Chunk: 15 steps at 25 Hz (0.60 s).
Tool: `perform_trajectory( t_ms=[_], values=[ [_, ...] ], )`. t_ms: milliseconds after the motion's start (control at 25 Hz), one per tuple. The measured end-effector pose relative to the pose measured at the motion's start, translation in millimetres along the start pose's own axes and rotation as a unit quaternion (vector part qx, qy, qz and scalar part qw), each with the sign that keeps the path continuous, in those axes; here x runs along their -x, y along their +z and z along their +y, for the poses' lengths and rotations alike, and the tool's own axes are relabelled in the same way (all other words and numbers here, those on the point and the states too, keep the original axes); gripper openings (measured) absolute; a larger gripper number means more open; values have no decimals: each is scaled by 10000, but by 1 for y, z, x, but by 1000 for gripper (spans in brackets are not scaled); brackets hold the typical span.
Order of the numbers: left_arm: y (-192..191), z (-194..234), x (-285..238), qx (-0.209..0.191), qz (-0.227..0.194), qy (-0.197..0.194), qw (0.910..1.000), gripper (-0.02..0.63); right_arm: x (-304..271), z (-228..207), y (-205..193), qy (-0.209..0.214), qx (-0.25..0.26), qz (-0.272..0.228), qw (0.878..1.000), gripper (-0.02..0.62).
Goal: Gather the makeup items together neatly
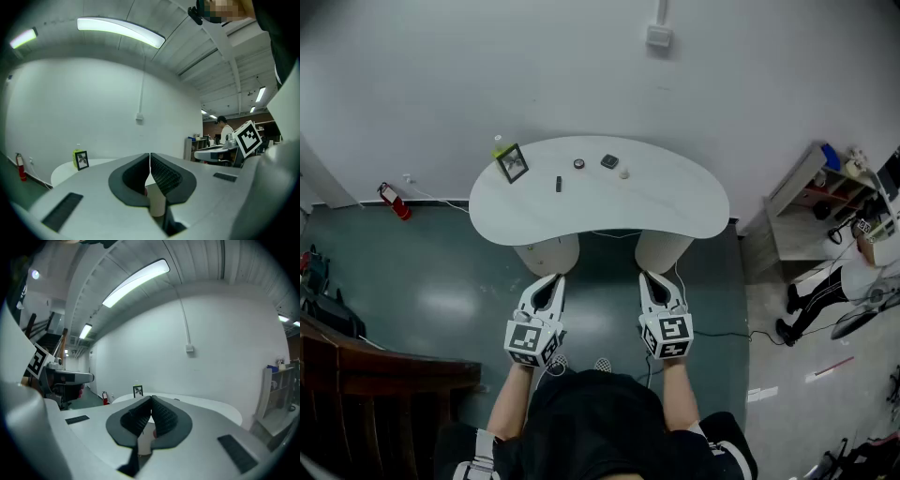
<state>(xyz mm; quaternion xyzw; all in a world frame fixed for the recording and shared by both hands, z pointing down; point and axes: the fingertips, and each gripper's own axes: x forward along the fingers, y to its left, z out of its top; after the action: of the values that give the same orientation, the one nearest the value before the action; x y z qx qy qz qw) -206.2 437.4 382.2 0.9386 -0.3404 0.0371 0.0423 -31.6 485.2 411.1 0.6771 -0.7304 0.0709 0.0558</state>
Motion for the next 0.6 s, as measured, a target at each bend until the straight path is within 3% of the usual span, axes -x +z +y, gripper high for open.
perform_trajectory(
  t_ms=[600],
  values=[
    [-4, 3, -2, -47, 63, 66, 9999, 23, -9, 4, -1, 140, -204, -95, 9997, 29]
  ],
)
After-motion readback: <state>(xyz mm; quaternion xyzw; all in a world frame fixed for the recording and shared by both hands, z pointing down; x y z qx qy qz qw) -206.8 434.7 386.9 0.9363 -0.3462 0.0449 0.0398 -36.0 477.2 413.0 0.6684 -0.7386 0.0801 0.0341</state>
